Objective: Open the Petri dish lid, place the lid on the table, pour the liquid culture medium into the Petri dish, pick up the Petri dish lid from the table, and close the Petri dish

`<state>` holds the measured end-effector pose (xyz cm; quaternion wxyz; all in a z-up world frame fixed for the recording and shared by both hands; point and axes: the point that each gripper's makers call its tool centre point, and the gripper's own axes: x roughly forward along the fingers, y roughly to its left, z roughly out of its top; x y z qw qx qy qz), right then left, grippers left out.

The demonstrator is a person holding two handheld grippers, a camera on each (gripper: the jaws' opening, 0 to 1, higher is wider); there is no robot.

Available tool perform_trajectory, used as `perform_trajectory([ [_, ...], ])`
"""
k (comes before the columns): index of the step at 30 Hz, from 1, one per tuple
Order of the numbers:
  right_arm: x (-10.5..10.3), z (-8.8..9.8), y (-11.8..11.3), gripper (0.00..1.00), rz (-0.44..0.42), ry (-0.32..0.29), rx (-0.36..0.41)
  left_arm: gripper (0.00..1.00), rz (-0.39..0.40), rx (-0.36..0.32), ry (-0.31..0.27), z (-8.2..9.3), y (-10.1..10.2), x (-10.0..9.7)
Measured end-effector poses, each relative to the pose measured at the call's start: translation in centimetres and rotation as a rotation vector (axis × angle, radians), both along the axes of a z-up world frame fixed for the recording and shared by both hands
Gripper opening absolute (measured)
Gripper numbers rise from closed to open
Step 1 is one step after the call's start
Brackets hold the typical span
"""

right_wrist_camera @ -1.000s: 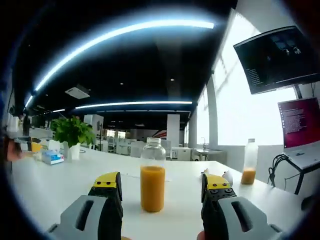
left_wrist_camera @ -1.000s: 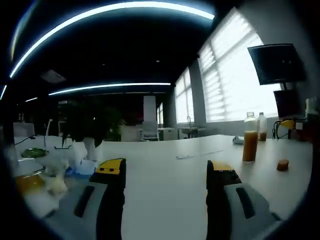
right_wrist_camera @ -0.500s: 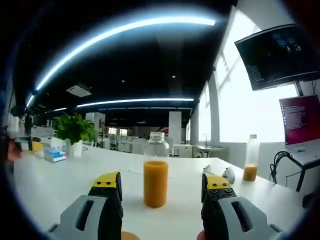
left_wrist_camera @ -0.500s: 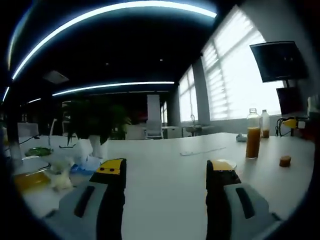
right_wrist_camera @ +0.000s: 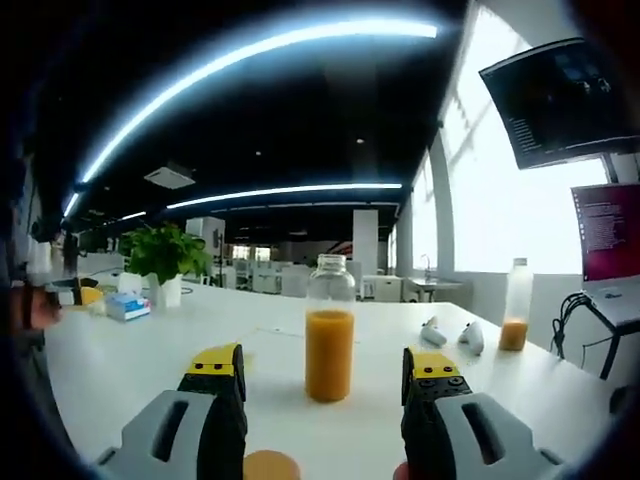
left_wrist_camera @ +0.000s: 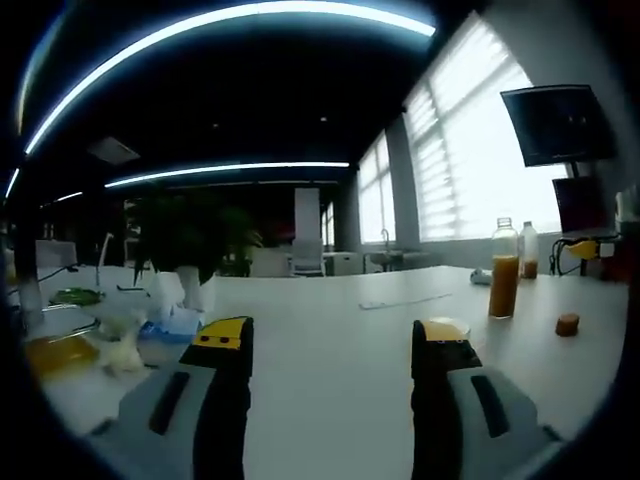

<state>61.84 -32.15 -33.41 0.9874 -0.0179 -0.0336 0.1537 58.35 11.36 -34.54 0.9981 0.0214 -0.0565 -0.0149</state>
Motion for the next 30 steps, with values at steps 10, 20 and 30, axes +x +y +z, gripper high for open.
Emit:
perform_trajectory([
  [10,-0.9,-2.6,1.6,0.58,0.066,0.074,-0.03,0.55,0.01,0.01,0.006,-0.5,0.2,-0.1],
  [20,-1.6,-6.1,3.7,0.57,0.134,0.168,-0.064,0.55,-0.003,0.002,-0.004,-0.2,-0.6,-0.5],
  [30,-2.0,-10.4,4.0,0.52,0.141,0.303,-0.121,0.55,0.009,-0.002,-0.015,0.2,-0.3,-0.7],
])
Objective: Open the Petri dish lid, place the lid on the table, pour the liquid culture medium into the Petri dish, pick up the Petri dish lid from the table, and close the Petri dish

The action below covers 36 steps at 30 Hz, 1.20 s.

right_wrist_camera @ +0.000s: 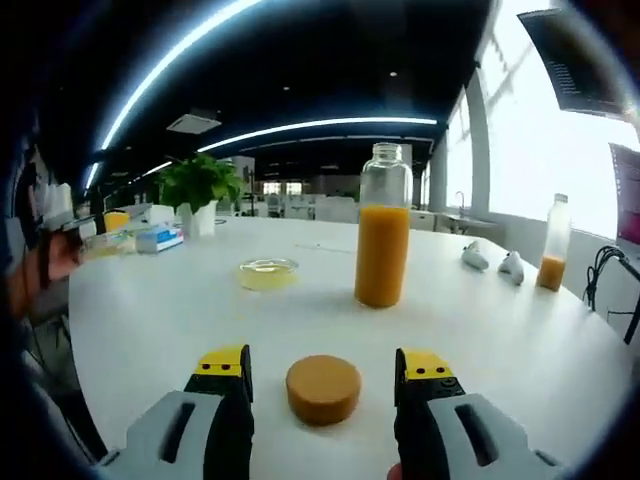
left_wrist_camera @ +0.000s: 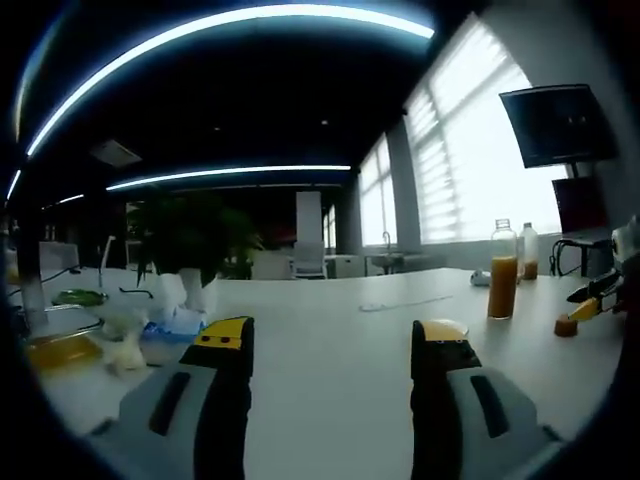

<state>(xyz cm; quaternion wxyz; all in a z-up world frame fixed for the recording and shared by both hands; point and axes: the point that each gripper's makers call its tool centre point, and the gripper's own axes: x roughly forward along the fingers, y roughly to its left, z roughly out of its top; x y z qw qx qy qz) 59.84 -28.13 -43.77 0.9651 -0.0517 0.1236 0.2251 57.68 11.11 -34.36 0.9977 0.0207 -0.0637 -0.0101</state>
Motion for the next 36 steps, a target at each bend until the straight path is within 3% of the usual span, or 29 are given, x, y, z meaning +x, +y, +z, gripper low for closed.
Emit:
perform_trajectory([
  [8,0.4,-2.0,0.3,0.45,0.0,0.064,-0.062,0.55,0.003,-0.027,-0.002,0.0,0.2,0.0],
  [12,0.6,-2.1,0.1,0.35,-0.02,0.059,-0.074,0.54,0.006,-0.026,-0.005,0.1,0.4,-0.1],
  [20,0.6,-2.4,-0.1,0.29,-0.032,0.078,-0.061,0.54,0.018,-0.037,-0.004,-0.1,0.9,-0.1],
  [28,0.6,-2.3,0.1,0.28,-0.048,0.098,0.004,0.54,0.025,-0.045,-0.005,-0.1,1.1,-0.1],
  [36,0.9,-0.2,0.4,0.28,-0.044,0.061,0.007,0.53,0.028,-0.052,-0.006,-0.1,1.3,-0.2],
])
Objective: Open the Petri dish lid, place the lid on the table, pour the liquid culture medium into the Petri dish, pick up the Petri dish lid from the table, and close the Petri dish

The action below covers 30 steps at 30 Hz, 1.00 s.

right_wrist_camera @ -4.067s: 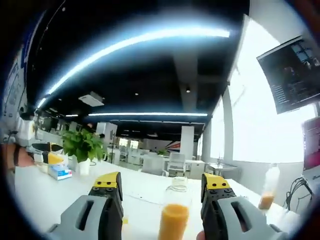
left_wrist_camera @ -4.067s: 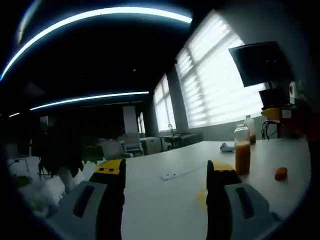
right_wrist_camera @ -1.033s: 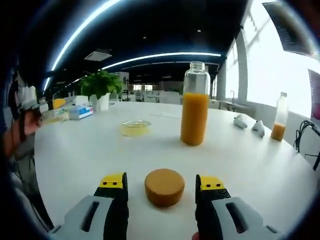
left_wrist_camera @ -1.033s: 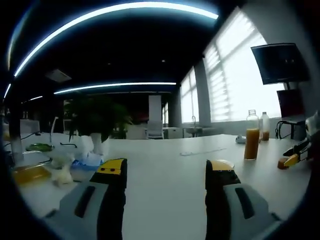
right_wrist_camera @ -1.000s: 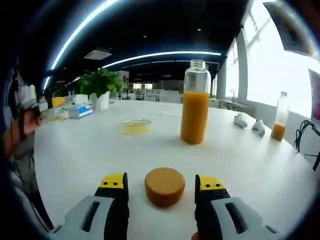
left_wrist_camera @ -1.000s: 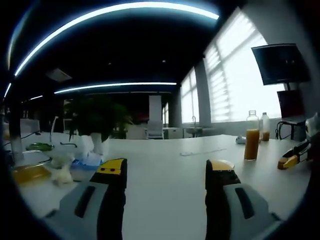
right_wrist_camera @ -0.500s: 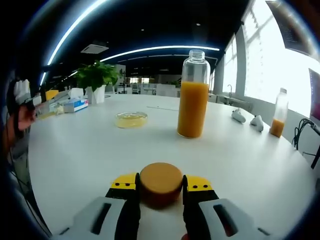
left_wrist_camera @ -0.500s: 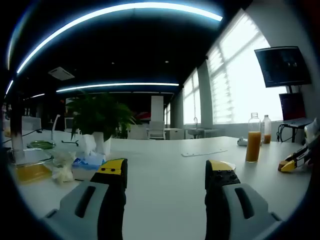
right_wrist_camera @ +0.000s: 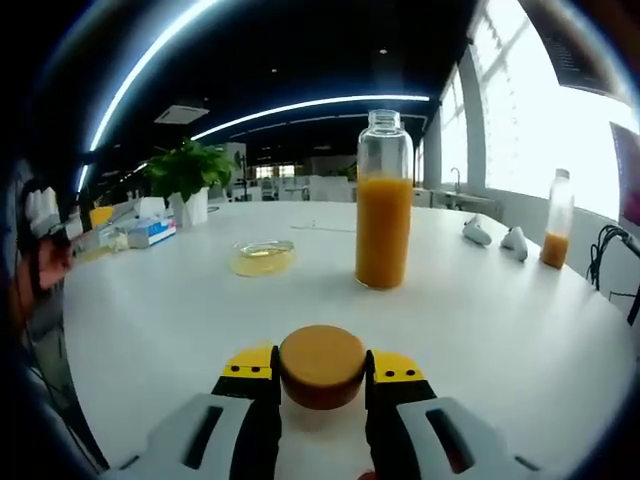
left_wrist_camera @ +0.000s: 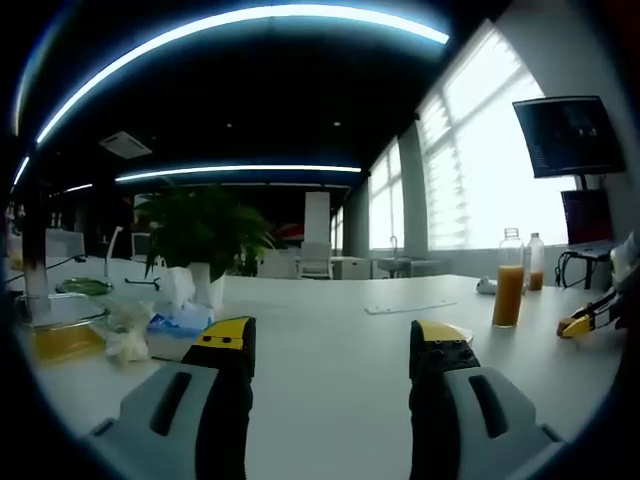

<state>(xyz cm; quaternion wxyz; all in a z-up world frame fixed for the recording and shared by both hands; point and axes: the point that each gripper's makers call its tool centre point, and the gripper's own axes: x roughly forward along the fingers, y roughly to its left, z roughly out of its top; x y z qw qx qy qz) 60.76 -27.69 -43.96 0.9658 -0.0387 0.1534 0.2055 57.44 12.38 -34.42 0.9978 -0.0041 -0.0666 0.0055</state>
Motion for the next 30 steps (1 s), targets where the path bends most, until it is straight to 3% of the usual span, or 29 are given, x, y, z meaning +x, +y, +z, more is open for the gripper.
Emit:
perform_trajectory([
  [14,2.3,9.3,0.2,0.28,0.01,-0.169,-0.021,0.53,0.003,0.013,0.005,0.1,0.1,-0.1],
  [19,4.0,13.6,0.2,0.28,0.011,-0.219,-0.013,0.53,-0.009,0.008,0.006,0.0,-0.3,-0.1],
  [30,9.1,19.6,-0.3,0.28,0.005,-0.282,-0.037,0.53,-0.026,0.006,0.023,-0.8,-0.9,-0.5],
])
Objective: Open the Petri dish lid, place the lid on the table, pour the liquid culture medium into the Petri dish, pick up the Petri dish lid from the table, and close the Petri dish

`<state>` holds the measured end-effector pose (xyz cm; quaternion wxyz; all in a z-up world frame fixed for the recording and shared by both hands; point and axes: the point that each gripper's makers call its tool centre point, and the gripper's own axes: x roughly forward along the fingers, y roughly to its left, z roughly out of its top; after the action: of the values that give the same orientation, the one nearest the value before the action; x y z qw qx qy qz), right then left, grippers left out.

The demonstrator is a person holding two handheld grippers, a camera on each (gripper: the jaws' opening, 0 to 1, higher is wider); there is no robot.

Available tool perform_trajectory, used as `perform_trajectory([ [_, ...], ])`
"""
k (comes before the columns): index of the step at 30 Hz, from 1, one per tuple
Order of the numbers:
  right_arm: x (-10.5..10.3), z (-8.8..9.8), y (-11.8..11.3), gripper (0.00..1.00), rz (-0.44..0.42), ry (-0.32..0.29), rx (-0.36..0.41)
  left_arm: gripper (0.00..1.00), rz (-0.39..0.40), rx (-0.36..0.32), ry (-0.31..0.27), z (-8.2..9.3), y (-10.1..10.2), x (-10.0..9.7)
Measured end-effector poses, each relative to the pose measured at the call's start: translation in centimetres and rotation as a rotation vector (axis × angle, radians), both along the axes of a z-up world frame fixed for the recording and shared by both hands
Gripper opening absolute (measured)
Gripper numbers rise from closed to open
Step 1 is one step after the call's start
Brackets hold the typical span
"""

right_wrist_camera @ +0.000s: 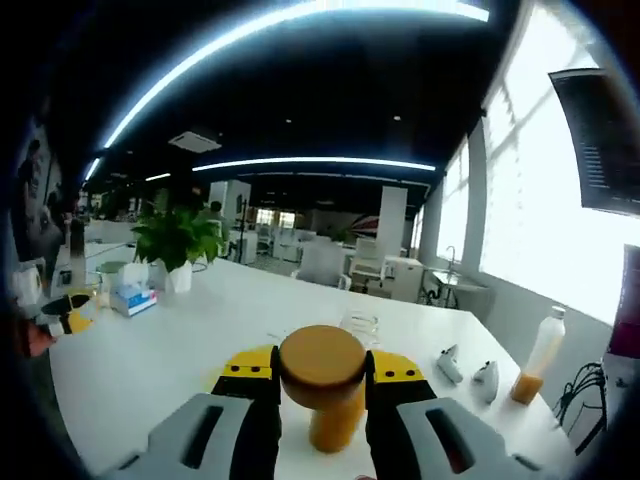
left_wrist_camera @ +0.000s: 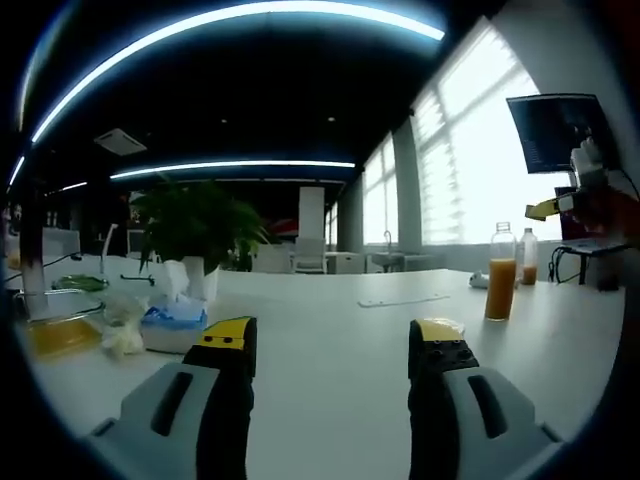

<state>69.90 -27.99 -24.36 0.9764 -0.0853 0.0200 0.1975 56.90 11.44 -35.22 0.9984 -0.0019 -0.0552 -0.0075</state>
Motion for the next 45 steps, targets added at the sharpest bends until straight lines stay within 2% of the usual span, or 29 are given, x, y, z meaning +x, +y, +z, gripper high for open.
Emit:
perform_trajectory([
  [6,3.0,2.5,-0.2,0.28,0.0,0.012,0.017,0.53,-0.017,-0.001,-0.007,0.3,-0.4,-0.4],
  [12,4.9,3.1,-0.2,0.28,-0.001,0.045,0.012,0.53,-0.036,-0.001,-0.002,0.2,-1.0,-0.7],
  [20,7.3,1.7,-0.8,0.28,-0.012,0.109,-0.012,0.53,-0.06,-0.001,0.009,-0.3,-1.7,-1.1],
  [27,8.2,0.4,-1.3,0.28,-0.026,0.14,-0.03,0.53,-0.067,0.003,0.01,-0.3,-2.0,-1.2],
  [32,8.5,-0.4,-1.6,0.28,-0.036,0.16,-0.036,0.52,-0.065,0.003,0.011,-0.3,-1.8,-1.1],
  [45,8.9,-0.9,-1.5,0.28,-0.034,0.173,-0.036,0.52,-0.083,-0.004,0.013,-0.4,-2.5,-0.9],
])
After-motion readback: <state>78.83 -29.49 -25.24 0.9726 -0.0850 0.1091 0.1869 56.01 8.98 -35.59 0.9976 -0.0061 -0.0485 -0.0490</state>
